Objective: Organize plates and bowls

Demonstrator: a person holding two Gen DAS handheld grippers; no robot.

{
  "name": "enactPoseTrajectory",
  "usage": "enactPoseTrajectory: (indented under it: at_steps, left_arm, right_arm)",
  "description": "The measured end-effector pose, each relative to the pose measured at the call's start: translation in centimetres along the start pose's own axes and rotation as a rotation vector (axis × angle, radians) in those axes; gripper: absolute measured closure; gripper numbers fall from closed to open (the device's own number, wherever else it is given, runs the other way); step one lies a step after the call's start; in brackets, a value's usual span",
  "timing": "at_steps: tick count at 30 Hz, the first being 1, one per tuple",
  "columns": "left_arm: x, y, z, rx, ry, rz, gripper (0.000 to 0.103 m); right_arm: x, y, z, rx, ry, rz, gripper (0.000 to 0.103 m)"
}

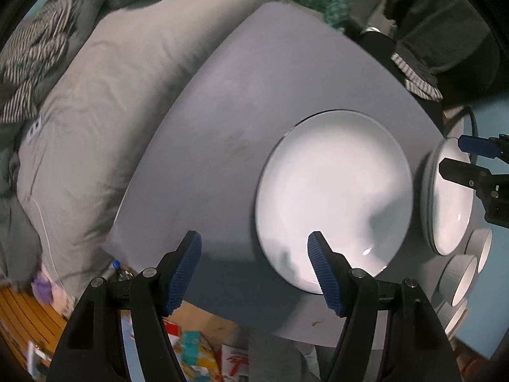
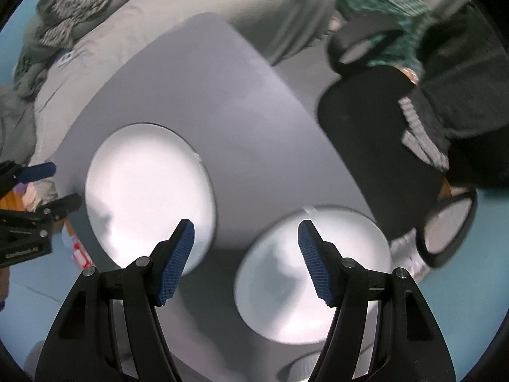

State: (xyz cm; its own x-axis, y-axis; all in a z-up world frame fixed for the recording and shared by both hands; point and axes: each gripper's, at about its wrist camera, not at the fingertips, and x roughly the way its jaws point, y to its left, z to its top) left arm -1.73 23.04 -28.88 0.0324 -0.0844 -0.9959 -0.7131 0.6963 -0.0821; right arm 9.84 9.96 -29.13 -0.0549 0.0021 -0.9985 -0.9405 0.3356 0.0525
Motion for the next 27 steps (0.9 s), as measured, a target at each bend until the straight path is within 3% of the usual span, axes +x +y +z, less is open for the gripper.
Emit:
enactPoseTrajectory:
  at_steps: [7, 19, 23, 27]
  left_arm:
    - [1.9, 2.0, -1.0, -0.108, 0.031, -0.049, 0.032]
    - [4.3, 4.1, -1.6, -0.220, 0.057, -0.142, 0.032]
    - [5.0, 4.3, -1.5, -0.221, 0.064, -0.158, 0.032]
    - [5.2, 4.3, -1.4, -0.197, 0.068, -0.153, 0.038]
  right_arm:
    - [3.0, 1.6, 2.6, -0.058, 0.019, 0.060, 0.036]
    - [6.3, 2.2, 3.7, -0.048, 0.068, 0.143, 0.037]
    - [6.6, 2.1, 3.5, -0.025, 0.067, 0.169, 0.060]
    - [6.9, 1.7, 3.2, 0.008, 0.074, 0.203, 0.072]
